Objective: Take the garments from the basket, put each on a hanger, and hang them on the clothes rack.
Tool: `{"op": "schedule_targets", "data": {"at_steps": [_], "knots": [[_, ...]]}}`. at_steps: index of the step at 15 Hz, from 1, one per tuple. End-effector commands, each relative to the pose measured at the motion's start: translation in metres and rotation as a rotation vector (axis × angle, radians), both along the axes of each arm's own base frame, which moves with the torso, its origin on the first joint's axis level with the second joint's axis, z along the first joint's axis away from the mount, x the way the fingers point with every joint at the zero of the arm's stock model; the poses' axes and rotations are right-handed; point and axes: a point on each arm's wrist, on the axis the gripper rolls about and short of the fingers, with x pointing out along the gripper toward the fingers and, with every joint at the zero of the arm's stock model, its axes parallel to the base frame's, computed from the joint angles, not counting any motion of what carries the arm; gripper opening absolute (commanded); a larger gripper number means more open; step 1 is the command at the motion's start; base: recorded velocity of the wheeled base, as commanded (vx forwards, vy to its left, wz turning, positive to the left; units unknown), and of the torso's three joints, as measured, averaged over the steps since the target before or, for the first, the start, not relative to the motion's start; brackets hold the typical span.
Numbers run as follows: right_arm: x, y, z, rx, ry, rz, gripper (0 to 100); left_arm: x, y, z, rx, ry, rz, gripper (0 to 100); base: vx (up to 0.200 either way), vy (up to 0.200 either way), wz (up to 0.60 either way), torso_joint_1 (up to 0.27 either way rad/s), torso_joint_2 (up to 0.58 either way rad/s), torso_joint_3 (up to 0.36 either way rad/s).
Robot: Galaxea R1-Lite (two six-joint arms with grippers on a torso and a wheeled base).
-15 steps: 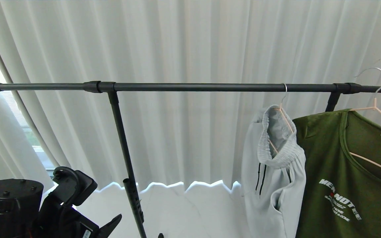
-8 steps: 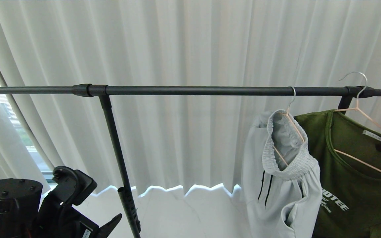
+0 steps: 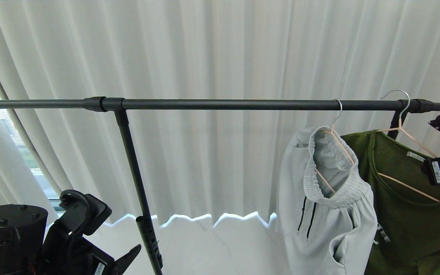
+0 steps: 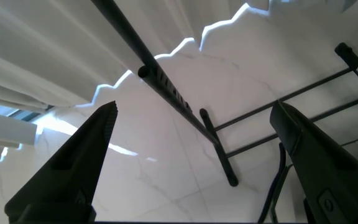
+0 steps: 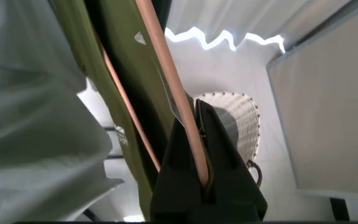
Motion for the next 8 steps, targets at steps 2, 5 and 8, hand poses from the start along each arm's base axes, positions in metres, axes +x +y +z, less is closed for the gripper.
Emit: {"op": "schedule_targets", "data": {"at_steps": [2,5,8], "knots": [[0.0076,0.0008,-0.0070,-0.002,0.026,0.002,0,0.0001,0.0000,0.0005,0.000,-0.003,0.001,100,0.000,0.000,0.00,0.000,0.00,0.000],[0.0123,0.0045,-0.0102,-0.004,0.031,0.015,0,0.0002,0.0000,0.0011,-0.002,-0.005,0.001,100,0.000,0.000,0.00,0.000,0.00,0.000],[0.0128,0.0085,-0.0106,-0.003,0.032,0.030,0,0.0002,0.0000,0.0011,-0.002,-0.005,0.001,100,0.000,0.000,0.00,0.000,0.00,0.000]]}}
